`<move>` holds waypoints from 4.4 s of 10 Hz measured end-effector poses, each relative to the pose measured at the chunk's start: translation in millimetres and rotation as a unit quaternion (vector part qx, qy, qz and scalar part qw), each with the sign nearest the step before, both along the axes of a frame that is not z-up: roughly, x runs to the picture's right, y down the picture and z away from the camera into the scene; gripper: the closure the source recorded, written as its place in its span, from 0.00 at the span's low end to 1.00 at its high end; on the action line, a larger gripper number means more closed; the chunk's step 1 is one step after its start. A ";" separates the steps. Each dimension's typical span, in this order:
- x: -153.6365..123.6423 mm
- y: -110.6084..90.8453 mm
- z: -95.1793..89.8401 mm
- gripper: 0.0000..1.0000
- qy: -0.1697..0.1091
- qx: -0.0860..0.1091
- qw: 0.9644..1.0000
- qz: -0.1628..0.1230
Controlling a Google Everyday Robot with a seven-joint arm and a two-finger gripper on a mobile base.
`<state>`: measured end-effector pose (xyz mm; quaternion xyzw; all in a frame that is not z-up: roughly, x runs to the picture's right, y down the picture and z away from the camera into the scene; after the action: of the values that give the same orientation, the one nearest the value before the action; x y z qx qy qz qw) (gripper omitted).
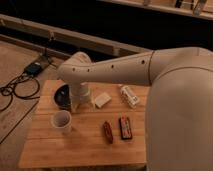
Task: Place the eraser in the ceramic cup
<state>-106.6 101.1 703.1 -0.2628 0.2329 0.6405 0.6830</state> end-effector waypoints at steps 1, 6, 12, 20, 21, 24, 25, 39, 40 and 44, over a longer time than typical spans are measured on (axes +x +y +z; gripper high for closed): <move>0.0 0.0 0.0 0.35 0.000 0.000 1.000 0.000; 0.0 0.0 0.0 0.35 0.000 0.000 1.000 0.000; 0.0 0.0 0.0 0.35 0.000 0.000 1.000 0.000; 0.2 0.1 0.0 0.35 0.001 0.000 1.000 -0.001; 6.2 -1.0 1.6 0.35 0.006 0.001 1.000 -0.006; 63.0 4.9 10.7 0.35 0.043 -0.001 0.999 0.000; 78.0 10.5 12.2 0.35 0.051 -0.003 0.999 0.009; 227.5 102.7 88.9 0.35 0.080 -0.039 0.993 0.078; 227.1 105.3 94.4 0.35 0.075 -0.042 0.993 0.078; 231.8 112.7 109.1 0.35 0.072 -0.058 0.993 0.077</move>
<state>125.2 213.8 812.2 -0.2722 0.2968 0.6940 0.5968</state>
